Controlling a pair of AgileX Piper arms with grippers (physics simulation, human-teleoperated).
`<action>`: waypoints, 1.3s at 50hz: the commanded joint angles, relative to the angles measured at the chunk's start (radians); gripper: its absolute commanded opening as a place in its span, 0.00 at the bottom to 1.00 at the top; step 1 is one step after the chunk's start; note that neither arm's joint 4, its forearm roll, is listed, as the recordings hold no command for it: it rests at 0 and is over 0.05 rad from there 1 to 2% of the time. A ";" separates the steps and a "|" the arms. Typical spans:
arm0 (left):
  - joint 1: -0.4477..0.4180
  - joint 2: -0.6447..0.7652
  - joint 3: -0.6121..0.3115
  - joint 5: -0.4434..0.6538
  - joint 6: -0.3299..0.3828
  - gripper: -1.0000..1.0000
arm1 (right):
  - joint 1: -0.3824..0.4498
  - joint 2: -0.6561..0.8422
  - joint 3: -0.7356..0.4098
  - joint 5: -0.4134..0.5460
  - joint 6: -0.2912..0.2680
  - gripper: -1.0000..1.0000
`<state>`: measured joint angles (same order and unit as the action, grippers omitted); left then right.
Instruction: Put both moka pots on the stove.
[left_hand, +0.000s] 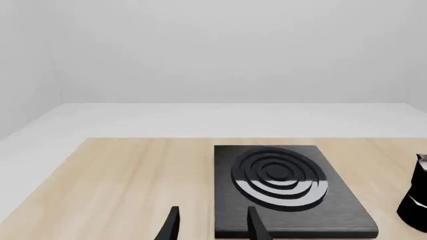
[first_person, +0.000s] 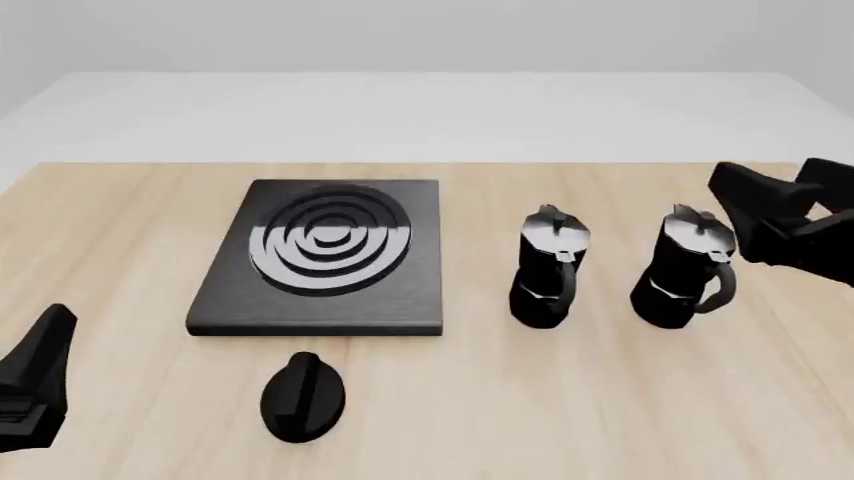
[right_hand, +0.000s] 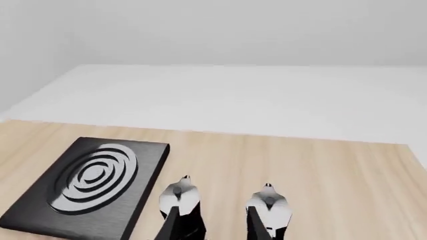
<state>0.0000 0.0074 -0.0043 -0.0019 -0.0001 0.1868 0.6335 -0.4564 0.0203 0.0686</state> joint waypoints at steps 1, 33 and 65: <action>0.000 0.000 0.000 0.000 0.000 1.00 | 0.086 0.184 -0.024 -0.097 0.014 1.00; 0.000 0.000 0.000 0.000 0.000 1.00 | 0.152 0.505 0.021 -0.337 0.028 1.00; 0.000 0.000 0.000 0.000 0.000 1.00 | 0.195 0.699 0.041 -0.471 0.082 1.00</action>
<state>0.0000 0.0074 -0.0043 -0.0019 -0.0001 0.3698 1.2842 -0.4257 -0.4152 0.1367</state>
